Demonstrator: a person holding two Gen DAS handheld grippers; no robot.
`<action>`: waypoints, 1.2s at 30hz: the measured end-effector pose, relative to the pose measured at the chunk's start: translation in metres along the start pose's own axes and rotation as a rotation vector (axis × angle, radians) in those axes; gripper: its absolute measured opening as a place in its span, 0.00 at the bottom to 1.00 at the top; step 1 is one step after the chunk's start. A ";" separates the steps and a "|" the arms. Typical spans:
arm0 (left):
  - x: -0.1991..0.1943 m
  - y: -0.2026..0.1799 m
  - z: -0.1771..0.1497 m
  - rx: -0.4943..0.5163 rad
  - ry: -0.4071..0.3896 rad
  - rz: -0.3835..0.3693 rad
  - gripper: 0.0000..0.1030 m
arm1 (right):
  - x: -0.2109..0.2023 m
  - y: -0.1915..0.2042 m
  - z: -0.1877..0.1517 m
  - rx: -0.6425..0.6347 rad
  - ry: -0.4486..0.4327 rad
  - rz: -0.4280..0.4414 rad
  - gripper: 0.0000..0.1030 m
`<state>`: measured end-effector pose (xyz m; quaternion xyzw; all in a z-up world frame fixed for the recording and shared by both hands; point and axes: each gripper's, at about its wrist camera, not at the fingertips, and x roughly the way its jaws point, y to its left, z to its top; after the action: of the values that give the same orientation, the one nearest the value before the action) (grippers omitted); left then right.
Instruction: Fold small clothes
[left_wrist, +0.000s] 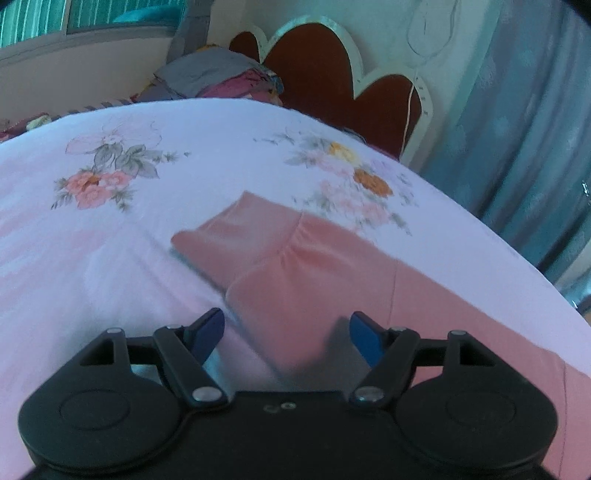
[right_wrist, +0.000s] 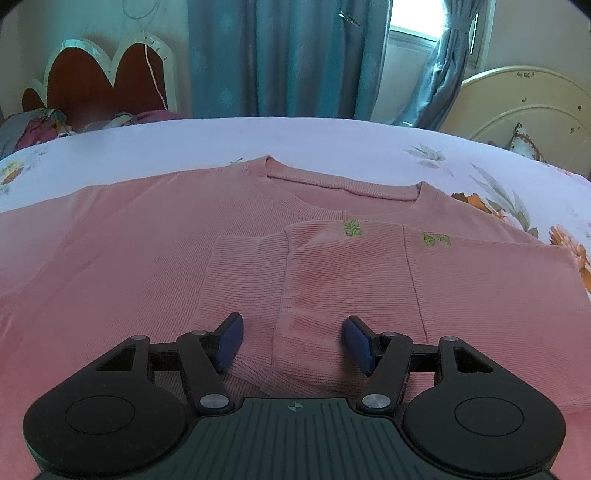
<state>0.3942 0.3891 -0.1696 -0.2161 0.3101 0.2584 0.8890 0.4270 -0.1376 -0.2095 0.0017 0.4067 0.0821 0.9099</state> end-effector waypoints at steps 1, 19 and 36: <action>0.001 -0.002 0.000 0.009 -0.010 0.008 0.65 | -0.001 0.001 0.001 -0.001 0.003 -0.003 0.58; -0.058 -0.076 0.004 0.126 -0.150 -0.282 0.08 | -0.011 -0.011 0.007 0.046 -0.007 0.030 0.58; -0.135 -0.342 -0.174 0.566 0.055 -0.813 0.08 | -0.068 -0.104 -0.014 0.180 -0.063 0.026 0.58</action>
<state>0.4292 -0.0144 -0.1277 -0.0763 0.2822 -0.2095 0.9331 0.3877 -0.2514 -0.1756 0.0911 0.3837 0.0572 0.9172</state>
